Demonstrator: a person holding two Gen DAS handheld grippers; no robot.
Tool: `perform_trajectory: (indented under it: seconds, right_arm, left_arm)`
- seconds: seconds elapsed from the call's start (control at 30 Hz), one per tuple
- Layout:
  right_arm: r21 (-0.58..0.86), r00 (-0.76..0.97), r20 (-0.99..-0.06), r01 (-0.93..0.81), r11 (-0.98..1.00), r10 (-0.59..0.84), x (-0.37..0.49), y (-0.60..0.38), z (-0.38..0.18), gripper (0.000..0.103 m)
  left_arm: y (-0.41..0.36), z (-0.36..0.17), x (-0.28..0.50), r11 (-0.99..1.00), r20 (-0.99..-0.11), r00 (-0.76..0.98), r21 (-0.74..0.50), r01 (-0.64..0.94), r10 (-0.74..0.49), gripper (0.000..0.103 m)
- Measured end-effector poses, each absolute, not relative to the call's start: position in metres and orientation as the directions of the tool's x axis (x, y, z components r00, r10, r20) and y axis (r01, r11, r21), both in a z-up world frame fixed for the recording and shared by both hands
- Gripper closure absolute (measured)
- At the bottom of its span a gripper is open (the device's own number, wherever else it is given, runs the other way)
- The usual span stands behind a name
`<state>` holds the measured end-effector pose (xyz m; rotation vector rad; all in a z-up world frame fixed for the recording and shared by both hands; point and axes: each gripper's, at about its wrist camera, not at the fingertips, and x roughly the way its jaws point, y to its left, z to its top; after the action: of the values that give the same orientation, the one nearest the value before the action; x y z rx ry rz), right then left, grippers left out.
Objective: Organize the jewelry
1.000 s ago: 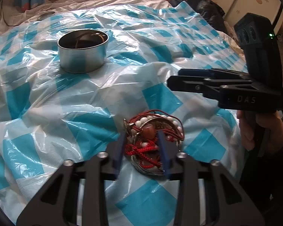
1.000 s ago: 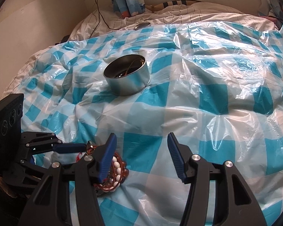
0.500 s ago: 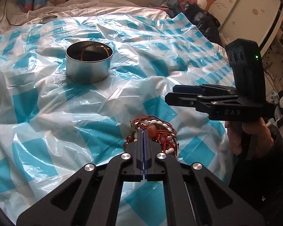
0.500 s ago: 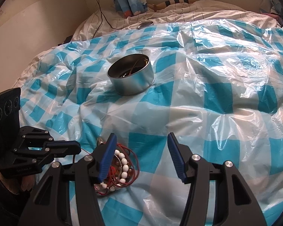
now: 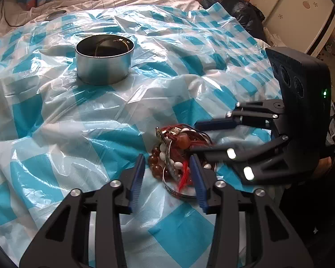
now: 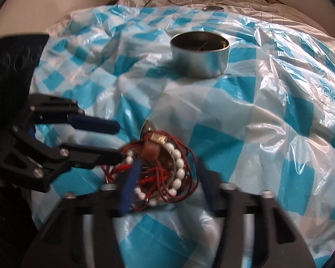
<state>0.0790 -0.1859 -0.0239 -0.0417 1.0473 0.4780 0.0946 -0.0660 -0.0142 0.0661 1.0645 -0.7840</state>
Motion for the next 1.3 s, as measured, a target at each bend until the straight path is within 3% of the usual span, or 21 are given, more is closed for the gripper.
perform_trajectory:
  seconds: [0.07, 0.1, 0.2, 0.33, 0.47, 0.63, 1.03, 1.07, 1.1, 1.13, 1.17, 1.27, 1.3]
  right_arm:
    - [0.211, 0.409, -0.832, -0.392, 0.895, 0.376, 0.080, -0.190, -0.022, 0.077]
    - [0.211, 0.415, -0.829, -0.389, 0.897, 0.375, 0.080, -0.191, -0.021, 0.086]
    - [0.241, 0.414, -0.819, -0.382, 0.892, 0.398, 0.081, -0.194, -0.020, 0.087]
    - [0.246, 0.437, -0.802, -0.381, 0.891, 0.408, 0.080, -0.195, -0.014, 0.091]
    - [0.306, 0.477, -0.766, -0.321, 0.896, 0.432, 0.083, -0.214, -0.006, 0.097]
    - [0.341, 0.487, -0.746, -0.305, 0.889, 0.454, 0.084, -0.221, -0.002, 0.098]
    - [0.370, 0.432, -0.746, -0.364, 0.855, 0.506, 0.082, -0.207, -0.006, 0.097]
    - [0.357, 0.427, -0.749, -0.386, 0.851, 0.508, 0.079, -0.202, -0.005, 0.086]
    - [0.333, 0.430, -0.755, -0.399, 0.854, 0.496, 0.076, -0.198, -0.004, 0.054]
    - [0.298, 0.444, -0.758, -0.415, 0.859, 0.478, 0.073, -0.194, -0.002, 0.042]
    - [0.261, 0.458, -0.755, -0.446, 0.856, 0.469, 0.069, -0.189, 0.001, 0.038]
    - [0.230, 0.428, -0.779, -0.486, 0.843, 0.459, 0.067, -0.178, -0.006, 0.039]
    - [0.215, 0.420, -0.794, -0.483, 0.849, 0.440, 0.068, -0.176, -0.010, 0.049]
  left_arm:
    - [-0.069, -0.017, 0.094, 0.729, -0.814, 0.228, -0.307, 0.611, -0.534, 0.057]
    - [-0.070, -0.019, 0.093, 0.727, -0.821, 0.216, -0.306, 0.615, -0.528, 0.057]
    - [-0.075, -0.024, 0.089, 0.714, -0.836, 0.187, -0.300, 0.632, -0.517, 0.056]
    - [-0.071, -0.022, 0.089, 0.703, -0.823, 0.176, -0.327, 0.631, -0.541, 0.086]
    - [-0.060, -0.011, 0.094, 0.716, -0.788, 0.231, -0.339, 0.611, -0.570, 0.096]
    - [-0.040, 0.005, 0.102, 0.723, -0.721, 0.297, -0.394, 0.568, -0.626, 0.099]
    - [-0.030, 0.007, 0.110, 0.740, -0.707, 0.324, -0.414, 0.530, -0.628, 0.099]
    - [-0.029, 0.007, 0.111, 0.743, -0.704, 0.330, -0.418, 0.523, -0.629, 0.099]
    - [-0.026, 0.008, 0.113, 0.746, -0.700, 0.337, -0.425, 0.513, -0.630, 0.099]
    - [-0.024, 0.008, 0.113, 0.747, -0.696, 0.341, -0.429, 0.508, -0.632, 0.099]
    - [-0.022, 0.010, 0.114, 0.744, -0.684, 0.349, -0.439, 0.504, -0.640, 0.099]
    - [-0.017, 0.014, 0.114, 0.728, -0.655, 0.356, -0.468, 0.502, -0.667, 0.099]
    - [-0.016, 0.015, 0.114, 0.723, -0.647, 0.358, -0.475, 0.502, -0.673, 0.099]
